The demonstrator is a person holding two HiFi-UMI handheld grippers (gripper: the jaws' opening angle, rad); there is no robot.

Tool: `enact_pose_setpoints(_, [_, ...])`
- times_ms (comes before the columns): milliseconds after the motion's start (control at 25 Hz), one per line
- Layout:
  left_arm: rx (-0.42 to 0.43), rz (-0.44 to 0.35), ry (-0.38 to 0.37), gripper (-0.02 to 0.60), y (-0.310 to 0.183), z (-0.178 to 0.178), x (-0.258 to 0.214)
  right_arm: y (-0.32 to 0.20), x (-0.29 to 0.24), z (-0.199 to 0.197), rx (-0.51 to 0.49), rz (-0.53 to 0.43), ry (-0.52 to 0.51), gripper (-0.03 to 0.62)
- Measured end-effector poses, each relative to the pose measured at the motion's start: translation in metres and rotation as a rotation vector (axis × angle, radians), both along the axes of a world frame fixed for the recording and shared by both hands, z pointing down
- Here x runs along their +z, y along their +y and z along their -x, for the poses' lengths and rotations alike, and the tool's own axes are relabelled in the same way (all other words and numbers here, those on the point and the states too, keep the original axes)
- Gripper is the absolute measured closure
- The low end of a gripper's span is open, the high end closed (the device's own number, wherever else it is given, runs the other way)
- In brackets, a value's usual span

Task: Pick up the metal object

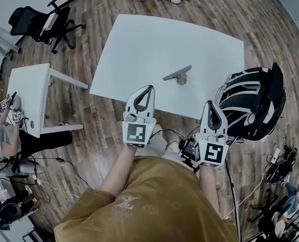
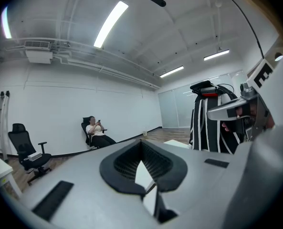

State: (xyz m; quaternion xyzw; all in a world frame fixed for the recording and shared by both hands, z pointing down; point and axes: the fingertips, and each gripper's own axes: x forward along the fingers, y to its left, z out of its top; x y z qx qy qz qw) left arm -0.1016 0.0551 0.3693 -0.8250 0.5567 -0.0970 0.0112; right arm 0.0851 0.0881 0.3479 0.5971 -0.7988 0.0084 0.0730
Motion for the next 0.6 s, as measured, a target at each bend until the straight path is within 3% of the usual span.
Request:
enact_pose_setpoints(360, [0.047, 0.001, 0.007, 0.583, -0.019, 0.011, 0.006, -0.010, 0.005, 0.014, 0.044, 0.010, 0.018, 0.583])
enact_pose_setpoints(600, [0.048, -0.041, 0.054, 0.584, -0.028, 0.016, 0.004, -0.015, 0.001, 0.020, 0.053, -0.007, -0.010, 0.582])
